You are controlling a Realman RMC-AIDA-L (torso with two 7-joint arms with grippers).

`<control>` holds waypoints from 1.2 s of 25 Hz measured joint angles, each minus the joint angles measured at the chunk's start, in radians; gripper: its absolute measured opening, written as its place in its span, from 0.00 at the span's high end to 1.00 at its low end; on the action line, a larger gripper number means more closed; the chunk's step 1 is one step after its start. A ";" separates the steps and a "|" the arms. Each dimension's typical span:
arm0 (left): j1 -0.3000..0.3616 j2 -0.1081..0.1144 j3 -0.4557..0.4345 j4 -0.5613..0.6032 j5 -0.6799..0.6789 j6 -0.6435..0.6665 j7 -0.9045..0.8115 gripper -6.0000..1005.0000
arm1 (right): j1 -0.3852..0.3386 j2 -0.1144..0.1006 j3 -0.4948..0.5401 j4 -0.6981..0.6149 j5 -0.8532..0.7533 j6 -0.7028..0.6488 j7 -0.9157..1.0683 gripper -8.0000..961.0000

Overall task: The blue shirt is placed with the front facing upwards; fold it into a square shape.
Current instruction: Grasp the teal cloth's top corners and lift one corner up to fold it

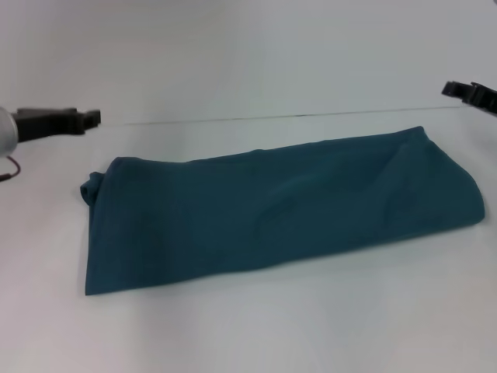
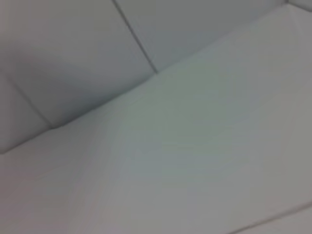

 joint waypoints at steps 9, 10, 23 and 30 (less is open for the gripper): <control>0.218 -0.092 0.336 0.305 -0.139 0.062 0.034 0.59 | -0.170 0.075 0.004 -0.109 0.294 -0.294 -0.415 0.34; 0.238 -0.094 0.375 0.320 -0.161 0.051 0.046 0.59 | -0.185 0.079 0.004 -0.105 0.313 -0.327 -0.459 0.30; 0.347 -0.087 0.435 0.314 -0.539 0.070 0.293 0.58 | -0.238 0.090 0.008 -0.019 0.373 -0.422 -0.620 0.31; 0.208 -0.006 -0.019 -0.086 -0.677 0.519 0.567 0.53 | -0.246 0.089 0.008 -0.017 0.374 -0.445 -0.621 0.31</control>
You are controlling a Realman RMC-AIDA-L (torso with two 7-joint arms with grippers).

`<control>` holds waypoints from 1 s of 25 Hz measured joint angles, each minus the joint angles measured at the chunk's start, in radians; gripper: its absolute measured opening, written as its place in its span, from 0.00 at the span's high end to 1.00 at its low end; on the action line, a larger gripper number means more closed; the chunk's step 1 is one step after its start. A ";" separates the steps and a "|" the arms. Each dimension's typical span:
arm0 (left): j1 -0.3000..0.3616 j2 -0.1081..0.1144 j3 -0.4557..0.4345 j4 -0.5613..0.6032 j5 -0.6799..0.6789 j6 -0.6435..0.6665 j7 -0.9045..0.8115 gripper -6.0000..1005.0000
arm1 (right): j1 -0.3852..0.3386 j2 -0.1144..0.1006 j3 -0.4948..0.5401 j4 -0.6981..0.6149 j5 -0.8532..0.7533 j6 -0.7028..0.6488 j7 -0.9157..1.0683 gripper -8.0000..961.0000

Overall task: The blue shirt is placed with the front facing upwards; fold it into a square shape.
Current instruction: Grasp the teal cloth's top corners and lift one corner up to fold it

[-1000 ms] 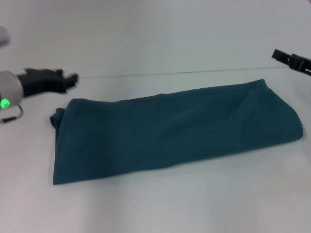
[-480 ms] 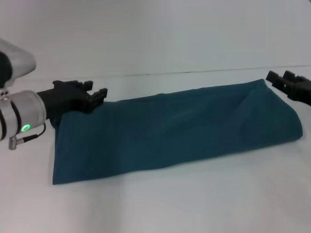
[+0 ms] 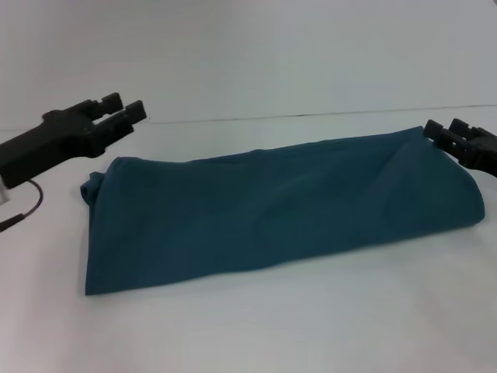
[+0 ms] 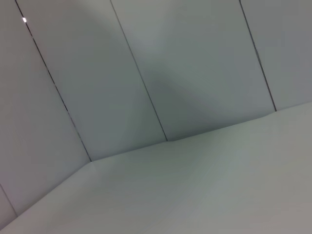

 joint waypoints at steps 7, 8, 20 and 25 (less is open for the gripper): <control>0.012 0.050 -0.039 -0.136 0.066 0.007 -0.011 0.36 | -0.014 -0.001 -0.002 0.001 0.000 -0.016 -0.004 0.31; 0.027 0.045 -0.033 -0.121 0.087 0.000 -0.041 0.34 | -0.016 -0.001 -0.003 0.001 0.001 -0.026 -0.011 0.31; 0.108 -0.034 -0.010 0.119 0.455 -0.085 -0.422 0.15 | -0.013 0.001 -0.004 0.063 0.001 -0.092 -0.096 0.31; 0.098 -0.051 -0.002 0.167 0.539 -0.126 -0.515 0.14 | -0.013 0.001 -0.003 0.068 0.001 -0.094 -0.100 0.31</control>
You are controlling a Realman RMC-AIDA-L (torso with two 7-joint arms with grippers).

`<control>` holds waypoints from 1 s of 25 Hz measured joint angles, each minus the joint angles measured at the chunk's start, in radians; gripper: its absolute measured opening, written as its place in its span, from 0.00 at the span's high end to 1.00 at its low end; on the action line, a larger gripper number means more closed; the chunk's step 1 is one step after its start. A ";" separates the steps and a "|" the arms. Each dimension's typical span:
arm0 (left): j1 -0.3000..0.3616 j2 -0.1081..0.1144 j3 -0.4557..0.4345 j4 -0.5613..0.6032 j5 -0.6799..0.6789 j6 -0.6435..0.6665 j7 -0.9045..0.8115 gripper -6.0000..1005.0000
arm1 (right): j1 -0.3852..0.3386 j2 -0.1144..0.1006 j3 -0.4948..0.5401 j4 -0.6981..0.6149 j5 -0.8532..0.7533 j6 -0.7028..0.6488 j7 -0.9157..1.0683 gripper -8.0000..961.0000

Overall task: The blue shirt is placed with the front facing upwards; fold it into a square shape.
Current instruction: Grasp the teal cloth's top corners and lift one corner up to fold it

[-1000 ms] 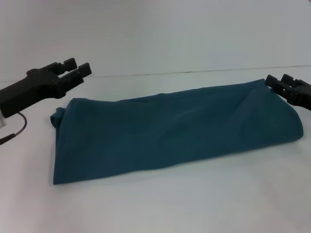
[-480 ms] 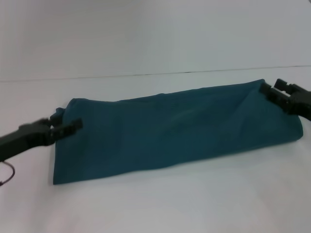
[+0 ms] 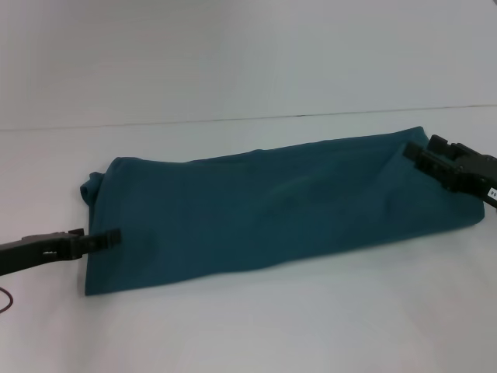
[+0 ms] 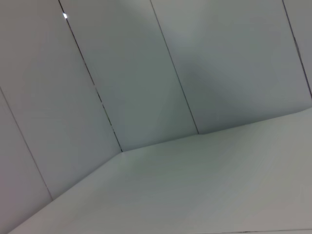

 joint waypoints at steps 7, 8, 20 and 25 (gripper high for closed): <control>-0.037 -0.011 0.037 0.005 0.086 -0.076 -0.071 0.15 | -0.003 0.000 0.002 0.000 0.000 0.002 0.003 0.31; -0.044 -0.011 0.040 0.004 0.098 -0.080 -0.079 0.15 | -0.003 0.000 0.002 0.000 0.000 0.003 0.002 0.31; -0.090 0.000 0.044 -0.044 0.122 -0.099 -0.112 0.15 | 0.003 0.000 -0.003 0.000 -0.001 0.007 -0.013 0.31; -0.088 -0.003 0.045 -0.033 0.149 -0.115 -0.133 0.15 | 0.004 0.000 -0.003 0.000 -0.001 0.011 -0.013 0.31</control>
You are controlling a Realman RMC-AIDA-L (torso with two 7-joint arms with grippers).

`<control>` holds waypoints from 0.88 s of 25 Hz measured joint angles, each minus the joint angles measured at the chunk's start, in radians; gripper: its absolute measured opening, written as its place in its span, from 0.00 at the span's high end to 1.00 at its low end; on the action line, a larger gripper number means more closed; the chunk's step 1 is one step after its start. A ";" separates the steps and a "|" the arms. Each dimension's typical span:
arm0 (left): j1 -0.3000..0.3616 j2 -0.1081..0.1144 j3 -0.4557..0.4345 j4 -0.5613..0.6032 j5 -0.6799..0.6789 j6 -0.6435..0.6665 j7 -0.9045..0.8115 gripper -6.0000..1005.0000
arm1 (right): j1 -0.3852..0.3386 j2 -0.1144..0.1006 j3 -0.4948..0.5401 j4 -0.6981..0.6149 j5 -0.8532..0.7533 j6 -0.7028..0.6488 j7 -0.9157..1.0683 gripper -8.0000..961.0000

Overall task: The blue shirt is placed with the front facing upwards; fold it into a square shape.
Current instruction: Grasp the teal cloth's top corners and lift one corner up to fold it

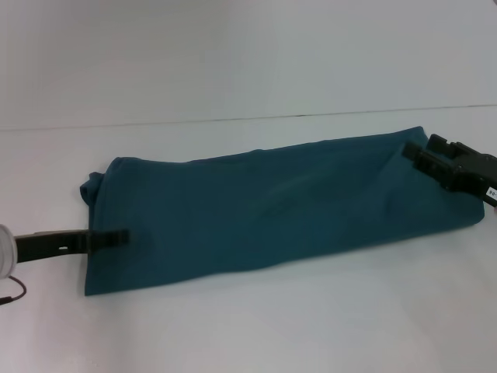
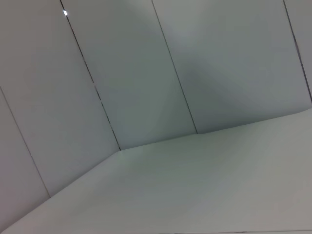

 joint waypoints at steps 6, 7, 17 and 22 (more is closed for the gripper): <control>0.018 -0.016 0.000 0.038 0.028 -0.019 -0.012 0.16 | -0.001 0.000 0.000 0.000 0.000 0.001 0.003 0.31; 0.018 -0.016 0.000 0.039 0.028 -0.020 -0.012 0.16 | -0.001 0.000 -0.001 0.000 0.000 0.001 0.004 0.31; 0.020 -0.016 0.000 0.027 0.029 -0.018 -0.021 0.18 | 0.000 0.000 0.003 0.010 0.000 0.001 0.007 0.31; 0.015 -0.017 0.007 0.025 0.027 -0.002 -0.007 0.21 | 0.000 0.000 0.001 0.009 -0.001 0.005 0.007 0.31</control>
